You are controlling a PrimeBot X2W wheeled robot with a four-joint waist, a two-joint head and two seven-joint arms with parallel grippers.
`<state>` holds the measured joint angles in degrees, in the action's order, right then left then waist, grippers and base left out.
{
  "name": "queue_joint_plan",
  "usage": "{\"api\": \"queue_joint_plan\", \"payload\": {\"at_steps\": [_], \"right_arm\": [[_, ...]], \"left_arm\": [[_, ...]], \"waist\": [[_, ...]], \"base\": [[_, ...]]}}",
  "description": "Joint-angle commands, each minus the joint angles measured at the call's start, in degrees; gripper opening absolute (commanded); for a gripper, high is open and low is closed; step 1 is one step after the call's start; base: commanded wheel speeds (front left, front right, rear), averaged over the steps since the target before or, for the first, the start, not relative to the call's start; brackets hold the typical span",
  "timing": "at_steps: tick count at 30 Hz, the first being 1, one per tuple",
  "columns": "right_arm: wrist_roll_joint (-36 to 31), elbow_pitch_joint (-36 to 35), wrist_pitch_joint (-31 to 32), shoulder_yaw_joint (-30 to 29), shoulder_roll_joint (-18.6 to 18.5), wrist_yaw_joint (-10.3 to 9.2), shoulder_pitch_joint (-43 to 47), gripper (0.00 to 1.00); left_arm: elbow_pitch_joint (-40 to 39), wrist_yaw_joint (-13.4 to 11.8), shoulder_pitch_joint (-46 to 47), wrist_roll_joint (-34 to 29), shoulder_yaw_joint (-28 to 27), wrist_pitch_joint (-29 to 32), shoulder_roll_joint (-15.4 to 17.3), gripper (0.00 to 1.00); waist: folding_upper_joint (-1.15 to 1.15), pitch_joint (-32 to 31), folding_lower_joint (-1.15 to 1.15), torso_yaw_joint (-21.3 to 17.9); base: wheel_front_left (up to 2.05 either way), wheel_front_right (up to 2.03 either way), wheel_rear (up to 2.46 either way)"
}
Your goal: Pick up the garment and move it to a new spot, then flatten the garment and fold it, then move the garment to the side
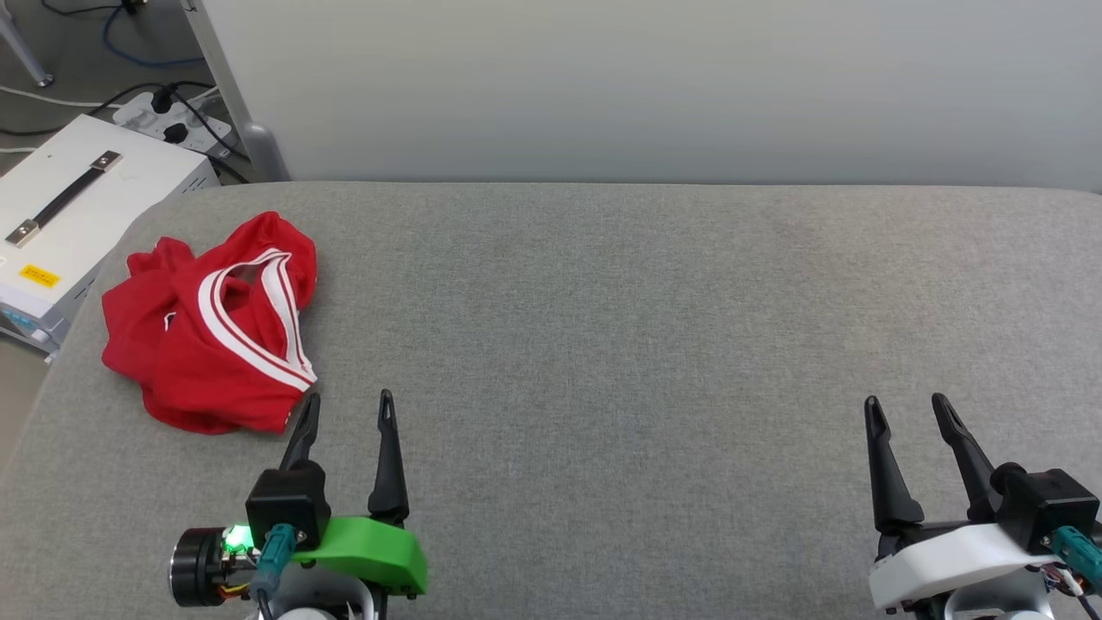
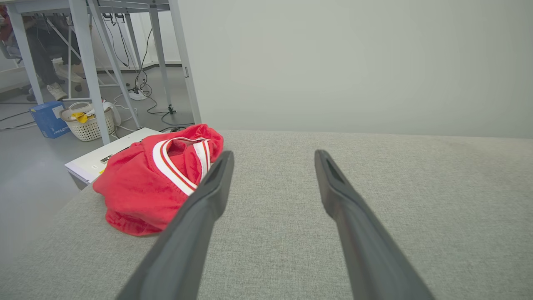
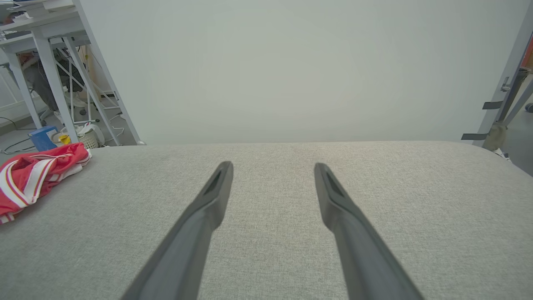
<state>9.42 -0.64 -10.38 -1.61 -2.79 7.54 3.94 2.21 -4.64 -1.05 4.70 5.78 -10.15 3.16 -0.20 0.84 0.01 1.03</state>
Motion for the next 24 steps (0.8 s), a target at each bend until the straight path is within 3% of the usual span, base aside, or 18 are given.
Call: {"api": "queue_joint_plan", "payload": {"at_steps": [1, 13, 24], "right_arm": [[0.69, 0.15, -0.66, 0.03, -0.07, -0.04, 1.01, 1.0], [1.06, -0.53, -2.06, 0.35, -0.08, -0.04, 1.31, 1.0], [0.68, -1.42, -3.36, 1.31, -0.08, -0.05, 1.24, 1.0]], "left_arm": [[0.22, -0.5, 0.47, 0.32, 0.28, -0.84, -0.2, 1.0], [0.54, -1.22, 1.0, 1.12, 0.99, -2.26, -0.23, 1.0], [0.81, -2.33, 1.68, 2.73, 0.89, -3.57, -0.26, 1.0]], "waist": [[0.14, 0.05, 0.0, 0.11], [0.16, 0.97, 0.0, 2.41], [0.18, 2.28, -0.01, 7.36]], "base": [[0.0, 0.0, 0.0], [0.0, 0.0, 0.0], [0.0, 0.0, 0.0]]}}
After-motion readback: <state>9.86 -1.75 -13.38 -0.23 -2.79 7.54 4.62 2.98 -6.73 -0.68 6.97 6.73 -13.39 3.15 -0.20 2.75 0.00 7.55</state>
